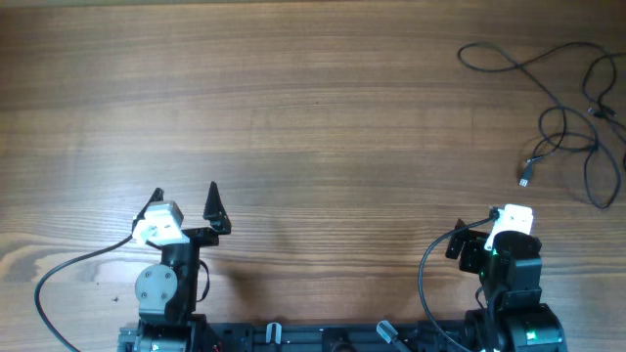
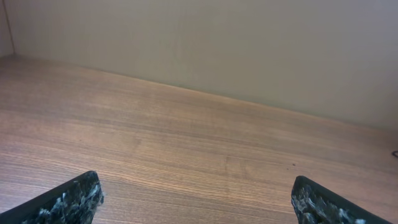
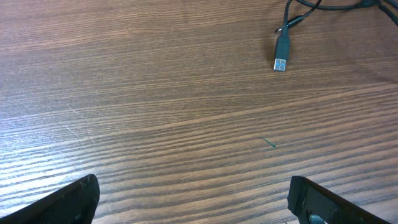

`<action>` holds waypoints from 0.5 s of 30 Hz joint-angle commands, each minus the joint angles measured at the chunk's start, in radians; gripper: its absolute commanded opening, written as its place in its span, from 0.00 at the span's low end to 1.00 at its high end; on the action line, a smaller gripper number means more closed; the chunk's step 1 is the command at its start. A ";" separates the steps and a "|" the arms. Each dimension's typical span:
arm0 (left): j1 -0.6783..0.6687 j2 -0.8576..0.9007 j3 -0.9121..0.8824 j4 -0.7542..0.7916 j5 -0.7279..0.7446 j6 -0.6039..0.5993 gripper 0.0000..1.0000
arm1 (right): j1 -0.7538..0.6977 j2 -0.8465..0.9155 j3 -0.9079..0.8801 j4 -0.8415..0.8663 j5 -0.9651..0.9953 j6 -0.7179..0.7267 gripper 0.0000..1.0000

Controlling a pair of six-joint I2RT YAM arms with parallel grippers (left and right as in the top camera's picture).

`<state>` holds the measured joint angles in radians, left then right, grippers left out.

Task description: Untangle cables

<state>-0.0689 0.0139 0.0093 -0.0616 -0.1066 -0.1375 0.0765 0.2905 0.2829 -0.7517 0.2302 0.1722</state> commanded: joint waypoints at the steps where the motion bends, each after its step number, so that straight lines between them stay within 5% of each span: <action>1: 0.008 -0.011 -0.004 -0.004 0.014 0.074 1.00 | 0.005 -0.011 -0.003 0.003 0.016 0.011 1.00; 3: 0.008 -0.010 -0.003 -0.009 0.052 0.146 1.00 | 0.005 -0.011 -0.003 0.003 0.016 0.011 1.00; 15: 0.008 -0.010 -0.003 -0.008 0.053 0.145 1.00 | 0.005 -0.011 -0.003 0.003 0.016 0.011 1.00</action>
<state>-0.0689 0.0135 0.0093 -0.0650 -0.0685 -0.0116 0.0765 0.2905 0.2829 -0.7517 0.2302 0.1722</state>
